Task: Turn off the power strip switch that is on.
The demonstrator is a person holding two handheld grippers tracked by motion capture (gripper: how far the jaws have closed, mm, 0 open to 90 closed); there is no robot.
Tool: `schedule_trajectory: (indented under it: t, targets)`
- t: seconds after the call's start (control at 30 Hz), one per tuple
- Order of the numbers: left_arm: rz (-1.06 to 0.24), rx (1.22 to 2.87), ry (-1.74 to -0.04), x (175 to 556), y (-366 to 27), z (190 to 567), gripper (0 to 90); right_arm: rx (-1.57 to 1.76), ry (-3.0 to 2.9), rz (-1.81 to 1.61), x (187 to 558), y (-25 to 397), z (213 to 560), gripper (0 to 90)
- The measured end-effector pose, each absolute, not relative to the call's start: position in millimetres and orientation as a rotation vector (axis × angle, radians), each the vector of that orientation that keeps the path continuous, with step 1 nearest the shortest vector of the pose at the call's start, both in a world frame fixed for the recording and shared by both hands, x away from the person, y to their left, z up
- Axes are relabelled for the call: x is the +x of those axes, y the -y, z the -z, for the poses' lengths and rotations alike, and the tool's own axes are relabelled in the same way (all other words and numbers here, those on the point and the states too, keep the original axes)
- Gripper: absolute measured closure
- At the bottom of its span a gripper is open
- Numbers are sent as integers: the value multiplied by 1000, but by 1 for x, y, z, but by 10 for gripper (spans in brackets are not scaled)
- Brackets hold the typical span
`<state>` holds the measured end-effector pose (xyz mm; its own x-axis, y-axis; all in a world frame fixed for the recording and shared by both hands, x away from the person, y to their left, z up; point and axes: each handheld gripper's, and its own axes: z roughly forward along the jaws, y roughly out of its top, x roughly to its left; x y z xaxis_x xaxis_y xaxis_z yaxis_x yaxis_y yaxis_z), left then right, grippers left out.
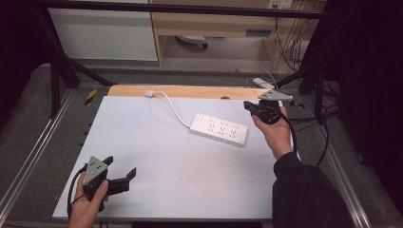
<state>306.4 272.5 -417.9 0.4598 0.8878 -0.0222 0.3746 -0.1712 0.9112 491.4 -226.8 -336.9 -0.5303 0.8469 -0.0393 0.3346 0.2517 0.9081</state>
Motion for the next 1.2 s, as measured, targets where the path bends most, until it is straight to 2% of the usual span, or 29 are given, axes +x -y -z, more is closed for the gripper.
schedule_trajectory:
  t: [1.2]
  targets:
    - [-664, 1771, -1076, 307, -271, 419, 58, 1105, -2137, -1106, 520, 199, 362, 900]
